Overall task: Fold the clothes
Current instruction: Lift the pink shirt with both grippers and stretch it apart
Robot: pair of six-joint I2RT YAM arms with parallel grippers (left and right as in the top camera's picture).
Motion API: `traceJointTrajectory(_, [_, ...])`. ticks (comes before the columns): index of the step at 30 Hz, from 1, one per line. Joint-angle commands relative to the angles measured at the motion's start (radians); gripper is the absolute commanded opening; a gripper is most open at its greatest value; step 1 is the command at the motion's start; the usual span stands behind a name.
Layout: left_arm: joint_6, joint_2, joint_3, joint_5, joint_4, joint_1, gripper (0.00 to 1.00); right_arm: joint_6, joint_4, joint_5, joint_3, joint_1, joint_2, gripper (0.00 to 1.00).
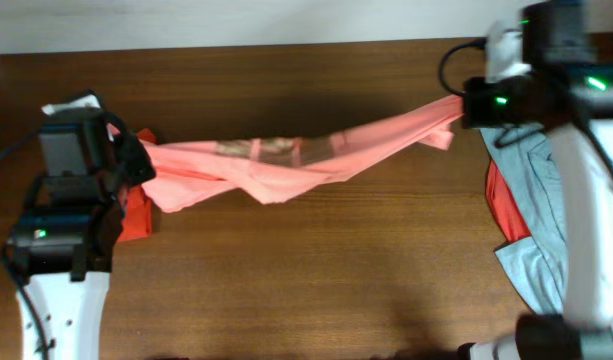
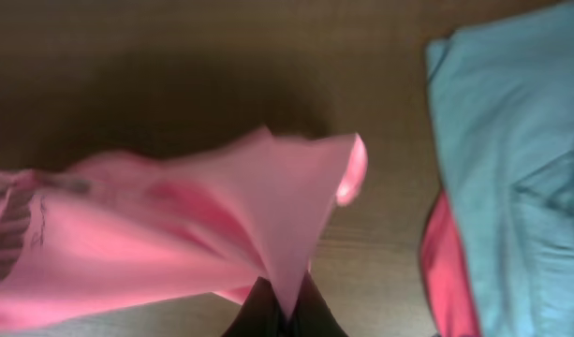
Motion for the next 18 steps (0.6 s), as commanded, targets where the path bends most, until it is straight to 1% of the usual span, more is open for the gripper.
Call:
traceJointTrajectory(1, [0.035, -0.006, 0.148, -0.017, -0.027, 0.005, 0.00, 0.001, -0.043, 0.066, 0.049, -0.003, -0.069, 0.04])
traceJointTrajectory(5, [0.035, -0.006, 0.259, -0.010, -0.072, 0.005, 0.00, 0.001, -0.063, 0.074, 0.058, -0.003, -0.147, 0.04])
traceJointTrajectory(9, [0.039, -0.018, 0.314, -0.010, -0.107, 0.005, 0.01, 0.001, -0.081, 0.075, 0.058, -0.003, -0.195, 0.04])
traceJointTrajectory(15, [0.039, -0.029, 0.314, -0.011, -0.132, 0.005, 0.00, 0.001, -0.092, 0.091, 0.058, -0.003, -0.182, 0.04])
traceJointTrajectory(18, [0.038, -0.013, 0.312, -0.010, -0.132, 0.005, 0.00, 0.001, -0.094, 0.096, 0.056, -0.003, -0.105, 0.04])
